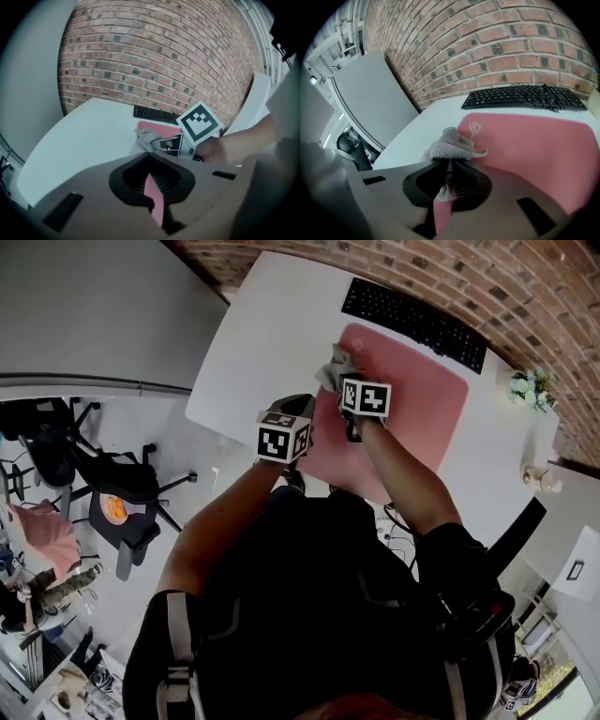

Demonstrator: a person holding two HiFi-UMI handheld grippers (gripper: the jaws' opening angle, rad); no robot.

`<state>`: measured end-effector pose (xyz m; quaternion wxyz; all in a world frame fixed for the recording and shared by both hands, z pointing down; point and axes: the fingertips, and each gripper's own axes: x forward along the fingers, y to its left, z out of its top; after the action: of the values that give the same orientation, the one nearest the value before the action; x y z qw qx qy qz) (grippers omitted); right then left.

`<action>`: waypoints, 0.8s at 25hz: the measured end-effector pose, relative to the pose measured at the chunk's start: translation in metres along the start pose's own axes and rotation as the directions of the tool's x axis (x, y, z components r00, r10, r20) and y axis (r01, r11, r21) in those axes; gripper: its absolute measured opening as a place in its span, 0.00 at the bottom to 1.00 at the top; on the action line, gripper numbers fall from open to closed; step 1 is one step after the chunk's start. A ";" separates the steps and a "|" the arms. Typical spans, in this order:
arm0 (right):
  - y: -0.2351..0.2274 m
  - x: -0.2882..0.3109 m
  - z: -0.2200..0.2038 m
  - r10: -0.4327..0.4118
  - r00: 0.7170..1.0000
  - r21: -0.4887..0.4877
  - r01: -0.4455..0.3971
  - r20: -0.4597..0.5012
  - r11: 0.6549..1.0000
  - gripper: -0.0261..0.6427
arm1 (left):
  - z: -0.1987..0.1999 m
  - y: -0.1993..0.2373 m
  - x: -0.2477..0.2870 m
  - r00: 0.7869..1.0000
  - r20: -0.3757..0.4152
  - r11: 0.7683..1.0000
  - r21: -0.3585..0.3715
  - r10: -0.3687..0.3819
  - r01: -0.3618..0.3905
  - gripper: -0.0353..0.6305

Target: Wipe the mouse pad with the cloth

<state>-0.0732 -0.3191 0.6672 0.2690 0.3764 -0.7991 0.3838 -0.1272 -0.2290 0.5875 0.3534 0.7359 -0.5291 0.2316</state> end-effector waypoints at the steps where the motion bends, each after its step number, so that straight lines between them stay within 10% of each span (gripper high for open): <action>1: -0.006 -0.001 0.001 -0.011 1.000 0.007 0.011 -0.003 1.000 0.09 | 0.001 -0.001 0.002 1.000 -0.003 1.000 0.002 -0.001 0.001 0.05; 20: -0.090 -0.051 -0.013 -0.133 0.990 0.125 0.128 0.038 0.984 0.09 | 0.013 -0.051 0.031 0.995 -0.018 0.989 0.105 -0.102 0.103 0.05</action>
<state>0.0302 -0.3264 0.6750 0.2515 0.4526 -0.7536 0.4049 -0.0693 -0.2484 0.5870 0.3289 0.7782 -0.4754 0.2456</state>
